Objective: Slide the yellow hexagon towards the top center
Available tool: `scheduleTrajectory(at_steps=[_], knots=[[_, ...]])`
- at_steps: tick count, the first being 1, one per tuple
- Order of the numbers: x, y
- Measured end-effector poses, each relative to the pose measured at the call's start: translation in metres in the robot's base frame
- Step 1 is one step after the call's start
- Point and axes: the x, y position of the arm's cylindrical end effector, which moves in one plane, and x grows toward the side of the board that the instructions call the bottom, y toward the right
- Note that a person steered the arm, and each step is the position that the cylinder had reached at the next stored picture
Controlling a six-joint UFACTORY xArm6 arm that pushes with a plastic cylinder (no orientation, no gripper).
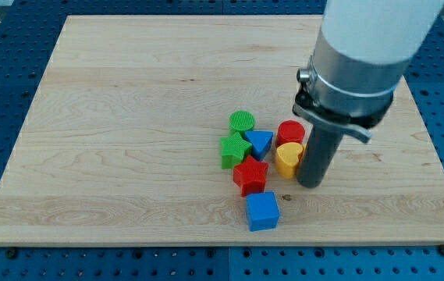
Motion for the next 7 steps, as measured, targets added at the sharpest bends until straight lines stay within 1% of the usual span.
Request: scheduleTrajectory(at_steps=[1,2,3,4,5,7], knots=[[-0.032,0.008],[-0.034,0.049],[-0.041,0.070],[-0.058,0.063],[-0.070,0.039],[-0.124,-0.019]])
